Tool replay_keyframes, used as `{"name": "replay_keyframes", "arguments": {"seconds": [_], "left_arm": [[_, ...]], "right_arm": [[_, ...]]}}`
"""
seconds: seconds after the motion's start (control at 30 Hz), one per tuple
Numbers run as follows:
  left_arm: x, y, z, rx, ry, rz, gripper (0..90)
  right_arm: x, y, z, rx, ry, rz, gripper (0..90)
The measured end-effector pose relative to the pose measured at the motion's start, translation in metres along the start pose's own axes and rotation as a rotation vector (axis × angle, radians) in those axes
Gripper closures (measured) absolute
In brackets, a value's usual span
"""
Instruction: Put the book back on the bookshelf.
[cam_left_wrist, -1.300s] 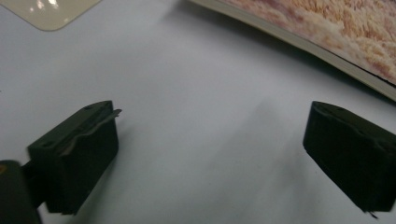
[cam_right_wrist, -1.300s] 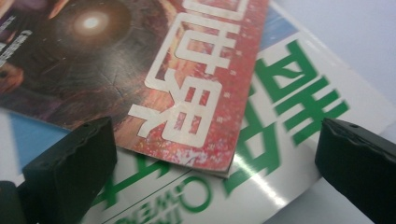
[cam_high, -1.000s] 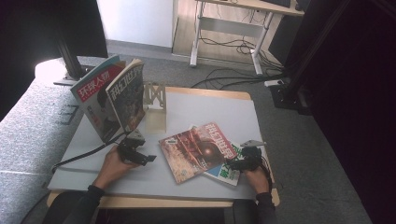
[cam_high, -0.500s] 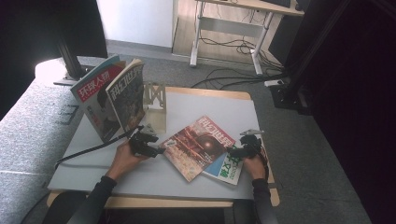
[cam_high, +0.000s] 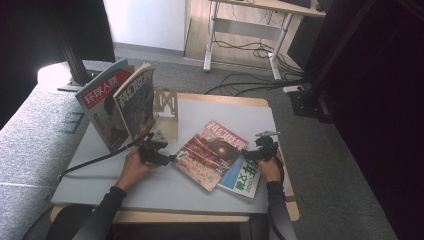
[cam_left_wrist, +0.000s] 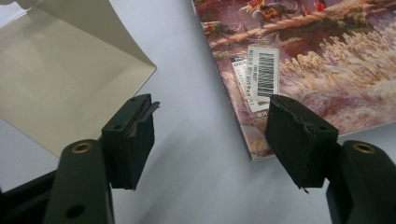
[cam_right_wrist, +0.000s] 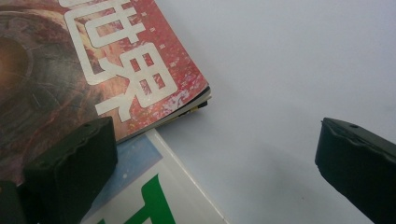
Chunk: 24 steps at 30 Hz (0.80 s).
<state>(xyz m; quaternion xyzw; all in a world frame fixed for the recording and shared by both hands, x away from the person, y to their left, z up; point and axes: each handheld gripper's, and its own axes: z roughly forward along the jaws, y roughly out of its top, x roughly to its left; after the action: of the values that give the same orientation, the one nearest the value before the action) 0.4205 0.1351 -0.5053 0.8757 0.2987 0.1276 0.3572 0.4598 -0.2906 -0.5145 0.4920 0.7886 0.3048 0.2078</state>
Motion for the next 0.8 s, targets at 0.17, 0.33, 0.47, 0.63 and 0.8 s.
{"name": "replay_keyframes", "arguments": {"seconds": [0.17,0.33,0.47,0.63,0.8], "left_arm": [[-0.002,-0.003,0.003,0.012,0.01,0.023,30.9],[-0.001,-0.004,0.008,0.024,0.012,0.024,28.0],[0.0,-0.004,0.008,0.024,0.009,0.022,27.1],[-0.001,-0.005,0.008,0.018,0.012,0.016,27.2],[-0.002,-0.007,0.008,0.01,0.018,0.019,27.2]], "right_arm": [[-0.002,-0.003,-0.008,-0.002,0.019,-0.001,6.2],[0.0,-0.008,-0.014,-0.011,0.086,0.009,3.9],[0.002,-0.005,-0.011,-0.025,0.143,0.03,1.7],[0.006,0.005,0.001,-0.023,0.19,0.036,1.2],[0.006,0.014,0.015,-0.007,0.216,0.039,1.0]]}}
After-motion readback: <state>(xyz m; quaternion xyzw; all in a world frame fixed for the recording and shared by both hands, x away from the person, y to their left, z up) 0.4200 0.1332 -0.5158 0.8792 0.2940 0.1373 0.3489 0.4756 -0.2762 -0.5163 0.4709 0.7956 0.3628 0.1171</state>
